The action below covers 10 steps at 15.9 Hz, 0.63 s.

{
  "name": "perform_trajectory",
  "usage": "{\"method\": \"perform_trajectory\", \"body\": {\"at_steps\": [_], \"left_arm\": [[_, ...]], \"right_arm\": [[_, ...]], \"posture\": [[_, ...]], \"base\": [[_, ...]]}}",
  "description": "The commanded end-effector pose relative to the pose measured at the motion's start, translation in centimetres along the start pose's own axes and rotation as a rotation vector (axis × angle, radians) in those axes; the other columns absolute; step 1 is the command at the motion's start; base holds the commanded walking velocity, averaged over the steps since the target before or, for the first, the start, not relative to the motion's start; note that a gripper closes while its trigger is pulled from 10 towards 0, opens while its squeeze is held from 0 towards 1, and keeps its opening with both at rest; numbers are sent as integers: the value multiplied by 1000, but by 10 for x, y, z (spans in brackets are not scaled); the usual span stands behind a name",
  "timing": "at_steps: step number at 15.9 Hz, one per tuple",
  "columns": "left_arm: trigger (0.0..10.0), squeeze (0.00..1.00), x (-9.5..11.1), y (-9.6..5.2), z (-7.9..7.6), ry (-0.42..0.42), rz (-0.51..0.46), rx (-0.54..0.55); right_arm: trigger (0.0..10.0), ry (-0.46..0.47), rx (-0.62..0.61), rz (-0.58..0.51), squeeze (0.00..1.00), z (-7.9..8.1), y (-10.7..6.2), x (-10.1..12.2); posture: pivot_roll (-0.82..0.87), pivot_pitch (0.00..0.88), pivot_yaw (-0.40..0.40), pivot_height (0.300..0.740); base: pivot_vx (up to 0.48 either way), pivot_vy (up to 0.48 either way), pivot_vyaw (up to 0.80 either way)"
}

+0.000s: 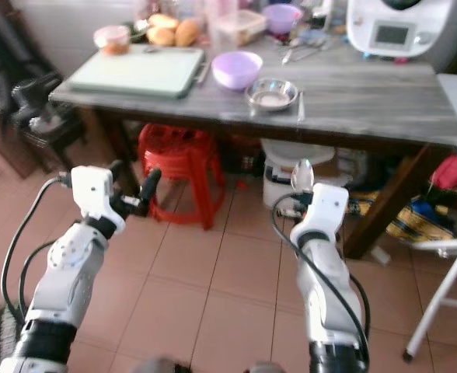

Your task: Setting the table

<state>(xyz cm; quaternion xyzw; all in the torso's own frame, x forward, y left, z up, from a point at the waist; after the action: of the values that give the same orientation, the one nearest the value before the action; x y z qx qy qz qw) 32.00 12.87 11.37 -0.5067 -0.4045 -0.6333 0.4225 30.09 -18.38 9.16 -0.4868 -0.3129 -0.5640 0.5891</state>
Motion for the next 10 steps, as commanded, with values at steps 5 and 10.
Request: {"method": "perform_trajectory", "body": {"at_steps": [5, 10], "left_arm": [[10000, 0, 7, 5, -10, -5, -28, -29], [10000, 0, 7, 4, -11, 4, -29, -32]], "right_arm": [[10000, -6, -7, -23, 0, -4, 2, 7], [10000, -8, -4, -20, 0, -4, 3, 6]], "posture": [[-51, 0, 44, 740], [-47, 0, 41, 740]], "base": [[464, 0, 0], [342, -332, 0]]}}
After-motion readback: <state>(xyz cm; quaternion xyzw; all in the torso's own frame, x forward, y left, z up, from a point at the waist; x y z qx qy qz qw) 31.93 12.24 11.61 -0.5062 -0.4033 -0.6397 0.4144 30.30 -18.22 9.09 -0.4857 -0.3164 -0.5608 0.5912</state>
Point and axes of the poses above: a point about 5 cm out from each wrist's last joint towards the gripper, its own y axis pointing out of the wrist towards the gripper, its own x axis along the axis of the wrist's last joint, z = x × y, the point moved 3 cm from there along y, pointing out of the wrist towards the gripper, and after that the axes turned 12 degrees about y, right-handed, at the moved point
